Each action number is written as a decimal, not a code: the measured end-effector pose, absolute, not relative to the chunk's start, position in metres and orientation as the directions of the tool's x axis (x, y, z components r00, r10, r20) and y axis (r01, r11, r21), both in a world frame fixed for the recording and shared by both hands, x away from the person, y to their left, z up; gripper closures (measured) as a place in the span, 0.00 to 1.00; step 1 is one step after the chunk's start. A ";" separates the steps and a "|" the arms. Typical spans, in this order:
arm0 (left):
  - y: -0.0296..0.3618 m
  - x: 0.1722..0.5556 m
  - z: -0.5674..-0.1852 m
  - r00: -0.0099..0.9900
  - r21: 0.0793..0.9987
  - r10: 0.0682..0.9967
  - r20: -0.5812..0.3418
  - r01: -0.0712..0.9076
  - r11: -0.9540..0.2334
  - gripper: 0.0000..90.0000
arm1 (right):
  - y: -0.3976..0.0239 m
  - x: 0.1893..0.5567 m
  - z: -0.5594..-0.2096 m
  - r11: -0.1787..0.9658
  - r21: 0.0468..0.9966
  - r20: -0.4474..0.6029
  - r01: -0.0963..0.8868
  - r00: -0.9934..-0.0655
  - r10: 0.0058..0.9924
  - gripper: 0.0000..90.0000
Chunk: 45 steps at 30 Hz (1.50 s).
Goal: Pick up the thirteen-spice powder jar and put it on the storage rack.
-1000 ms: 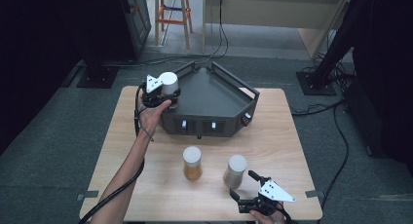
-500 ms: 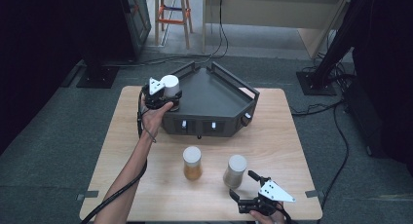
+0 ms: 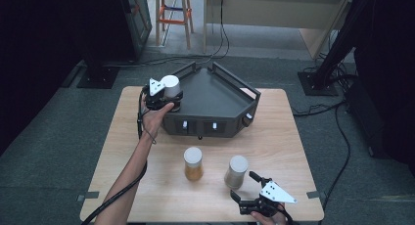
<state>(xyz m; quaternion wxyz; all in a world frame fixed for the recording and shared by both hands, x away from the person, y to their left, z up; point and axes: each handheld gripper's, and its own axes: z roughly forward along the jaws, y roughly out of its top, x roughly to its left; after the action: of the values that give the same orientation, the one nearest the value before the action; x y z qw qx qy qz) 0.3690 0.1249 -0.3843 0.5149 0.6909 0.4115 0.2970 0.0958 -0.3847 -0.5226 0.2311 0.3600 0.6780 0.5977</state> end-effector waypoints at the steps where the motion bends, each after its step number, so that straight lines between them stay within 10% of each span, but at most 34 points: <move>1: 0.126 0.369 -0.385 0.486 0.956 0.874 -0.009 0.259 -0.134 0.24 | -0.385 0.096 -0.523 0.026 0.977 0.116 0.211 -0.634 0.764 0.02; 5: 0.128 0.369 -0.386 0.481 0.956 0.876 -0.027 0.269 -0.118 0.12 | -0.385 0.096 -0.523 0.026 0.977 0.118 0.213 -0.634 0.764 0.02; 45: 0.171 0.311 -0.387 0.566 0.970 0.824 -0.035 0.219 -0.109 0.12 | -0.383 0.096 -0.523 0.023 0.977 0.118 0.211 -0.630 0.768 0.02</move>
<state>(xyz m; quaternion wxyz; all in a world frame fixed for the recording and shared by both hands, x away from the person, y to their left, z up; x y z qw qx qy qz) 0.3114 0.1714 -0.3867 0.5511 0.6922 0.3766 0.2744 0.0956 -0.3828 -0.5230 0.2327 0.3617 0.6763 0.5981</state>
